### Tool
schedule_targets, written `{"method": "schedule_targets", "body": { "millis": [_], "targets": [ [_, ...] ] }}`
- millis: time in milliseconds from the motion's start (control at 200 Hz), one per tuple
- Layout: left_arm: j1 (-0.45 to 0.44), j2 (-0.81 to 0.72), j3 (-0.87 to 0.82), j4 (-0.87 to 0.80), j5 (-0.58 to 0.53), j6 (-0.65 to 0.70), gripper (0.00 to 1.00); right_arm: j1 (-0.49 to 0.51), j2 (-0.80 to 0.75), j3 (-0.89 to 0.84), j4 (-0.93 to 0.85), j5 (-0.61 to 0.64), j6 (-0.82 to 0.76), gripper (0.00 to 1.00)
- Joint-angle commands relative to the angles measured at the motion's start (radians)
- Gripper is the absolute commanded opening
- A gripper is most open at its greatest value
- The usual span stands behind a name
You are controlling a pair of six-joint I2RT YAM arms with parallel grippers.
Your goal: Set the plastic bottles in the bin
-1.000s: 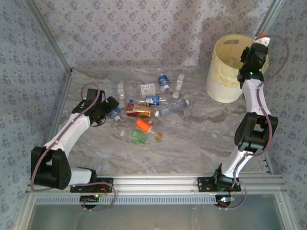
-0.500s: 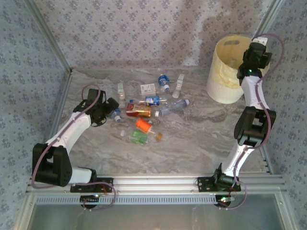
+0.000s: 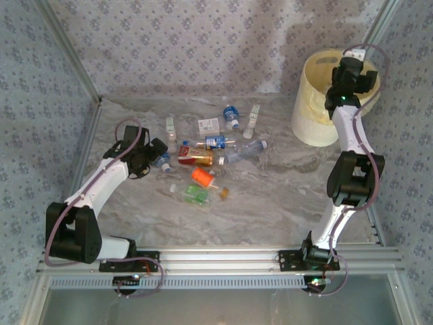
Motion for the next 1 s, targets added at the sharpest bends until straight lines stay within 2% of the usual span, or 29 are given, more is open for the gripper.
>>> {"method": "schedule_targets", "body": {
  "millis": [0,150,250,460,834,994],
  "targets": [
    [0.007,-0.009,0.008,-0.023,-0.012,0.001,0.98,0.02,-0.079,0.014,0.017,0.025,0.008,0.87],
    [0.011,-0.025,-0.004,-0.023,-0.017,0.002,0.98,0.052,-0.151,-0.031,0.023,-0.005,0.063,0.91],
    [0.02,-0.034,-0.013,-0.022,-0.017,0.004,0.98,0.082,-0.208,-0.08,0.028,-0.037,0.1,1.0],
    [0.033,-0.041,-0.022,-0.019,-0.002,0.016,0.98,0.166,-0.336,-0.215,0.066,-0.123,0.169,1.0],
    [0.061,-0.049,-0.043,-0.009,0.005,0.019,0.98,0.318,-0.529,-0.491,0.153,-0.418,0.274,1.0],
    [0.095,-0.039,-0.047,-0.001,0.045,0.006,0.98,0.339,-0.611,-0.641,0.216,-0.528,0.37,1.0]
  ]
}}
